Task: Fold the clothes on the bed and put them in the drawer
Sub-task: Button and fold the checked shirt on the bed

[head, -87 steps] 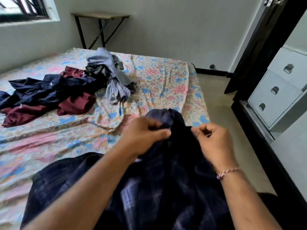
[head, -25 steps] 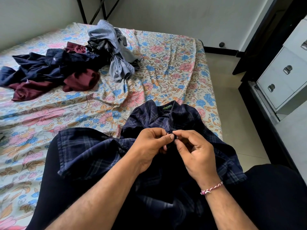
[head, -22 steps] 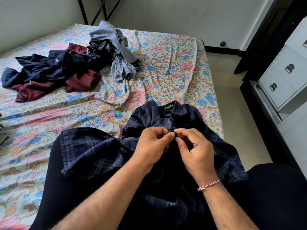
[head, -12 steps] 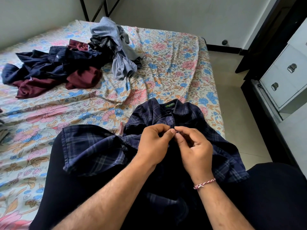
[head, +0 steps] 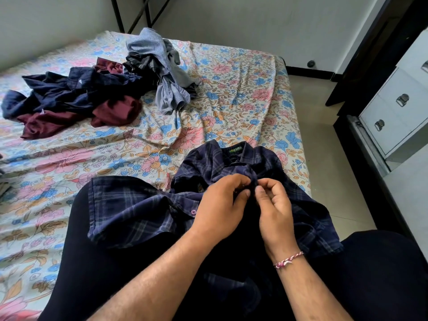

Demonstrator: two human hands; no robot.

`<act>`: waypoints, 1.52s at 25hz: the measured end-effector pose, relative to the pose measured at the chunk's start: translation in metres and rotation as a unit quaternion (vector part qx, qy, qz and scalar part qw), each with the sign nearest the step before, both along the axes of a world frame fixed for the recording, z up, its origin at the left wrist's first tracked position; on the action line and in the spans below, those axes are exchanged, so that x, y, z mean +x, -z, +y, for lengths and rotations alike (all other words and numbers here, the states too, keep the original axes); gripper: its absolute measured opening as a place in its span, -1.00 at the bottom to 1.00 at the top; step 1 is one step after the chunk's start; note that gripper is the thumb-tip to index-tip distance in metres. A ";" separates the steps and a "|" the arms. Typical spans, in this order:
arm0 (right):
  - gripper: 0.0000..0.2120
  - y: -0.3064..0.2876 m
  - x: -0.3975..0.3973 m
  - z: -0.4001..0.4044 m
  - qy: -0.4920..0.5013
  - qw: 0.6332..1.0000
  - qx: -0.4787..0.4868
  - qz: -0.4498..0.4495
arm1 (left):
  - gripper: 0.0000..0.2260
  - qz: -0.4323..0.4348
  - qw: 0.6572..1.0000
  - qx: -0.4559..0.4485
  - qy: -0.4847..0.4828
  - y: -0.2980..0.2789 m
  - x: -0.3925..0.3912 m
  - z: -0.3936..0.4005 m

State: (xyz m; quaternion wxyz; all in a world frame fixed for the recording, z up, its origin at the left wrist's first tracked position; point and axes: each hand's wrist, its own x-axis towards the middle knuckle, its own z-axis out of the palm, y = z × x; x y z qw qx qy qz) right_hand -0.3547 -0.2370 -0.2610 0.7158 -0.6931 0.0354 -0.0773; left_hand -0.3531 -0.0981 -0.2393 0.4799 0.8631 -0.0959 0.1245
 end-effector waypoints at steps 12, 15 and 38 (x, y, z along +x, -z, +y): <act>-0.89 -0.029 0.008 -0.042 0.053 0.994 -0.087 -0.023 | -0.72 0.025 0.890 0.400 0.217 -0.078 0.051 0.095; -0.94 -0.035 0.016 -0.052 0.068 0.994 -0.080 0.011 | -0.93 0.049 0.900 0.358 0.243 -0.091 0.079 0.129; -0.82 -0.088 0.095 -0.048 0.018 0.997 -0.024 0.075 | -0.96 0.091 0.962 0.073 0.246 -0.102 0.157 0.121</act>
